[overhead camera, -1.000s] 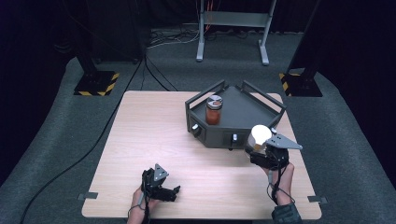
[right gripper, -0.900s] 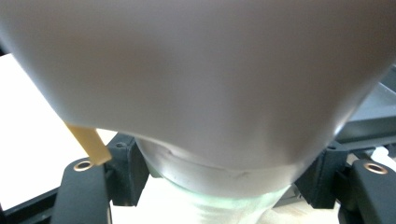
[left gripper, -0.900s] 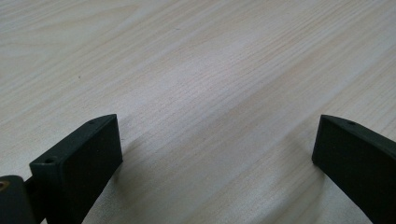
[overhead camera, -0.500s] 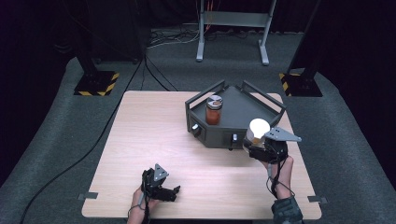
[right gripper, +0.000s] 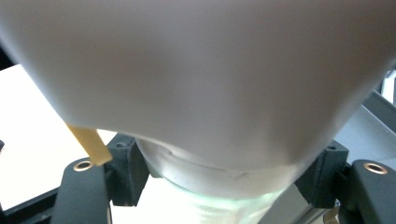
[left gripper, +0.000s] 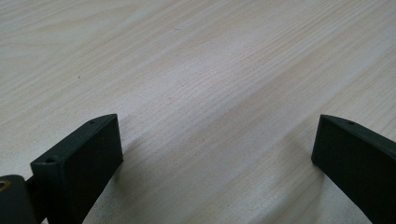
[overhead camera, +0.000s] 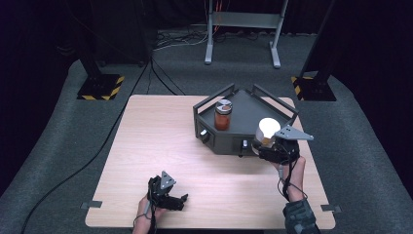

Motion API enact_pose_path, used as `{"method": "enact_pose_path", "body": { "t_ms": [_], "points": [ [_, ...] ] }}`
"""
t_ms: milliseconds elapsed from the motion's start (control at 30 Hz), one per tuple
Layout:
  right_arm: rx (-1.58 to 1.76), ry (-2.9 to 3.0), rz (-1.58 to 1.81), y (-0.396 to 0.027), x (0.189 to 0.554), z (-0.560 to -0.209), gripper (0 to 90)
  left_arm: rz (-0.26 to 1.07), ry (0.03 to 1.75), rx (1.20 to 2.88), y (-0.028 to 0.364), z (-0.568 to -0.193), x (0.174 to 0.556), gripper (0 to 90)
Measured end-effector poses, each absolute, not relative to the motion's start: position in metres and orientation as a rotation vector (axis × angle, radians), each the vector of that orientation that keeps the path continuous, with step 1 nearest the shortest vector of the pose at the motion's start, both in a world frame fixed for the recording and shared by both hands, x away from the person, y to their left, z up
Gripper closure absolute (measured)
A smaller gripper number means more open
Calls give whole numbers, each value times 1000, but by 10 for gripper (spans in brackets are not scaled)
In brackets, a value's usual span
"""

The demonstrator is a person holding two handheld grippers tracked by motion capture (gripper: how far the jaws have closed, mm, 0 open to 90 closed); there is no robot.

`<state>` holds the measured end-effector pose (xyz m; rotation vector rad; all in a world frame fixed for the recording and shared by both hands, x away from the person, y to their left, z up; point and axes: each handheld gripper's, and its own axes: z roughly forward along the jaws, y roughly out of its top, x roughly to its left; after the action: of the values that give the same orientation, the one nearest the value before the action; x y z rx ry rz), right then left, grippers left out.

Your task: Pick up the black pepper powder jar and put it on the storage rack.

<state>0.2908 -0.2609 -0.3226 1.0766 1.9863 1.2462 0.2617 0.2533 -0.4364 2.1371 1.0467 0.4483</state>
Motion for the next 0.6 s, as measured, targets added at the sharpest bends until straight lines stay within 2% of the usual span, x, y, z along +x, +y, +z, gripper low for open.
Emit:
{"method": "enact_pose_path", "body": {
  "t_ms": [600],
  "points": [
    [1060,1989,1230,-254,310,-303,296,449,1046,2137,253,-436,262,15]
  ]
}}
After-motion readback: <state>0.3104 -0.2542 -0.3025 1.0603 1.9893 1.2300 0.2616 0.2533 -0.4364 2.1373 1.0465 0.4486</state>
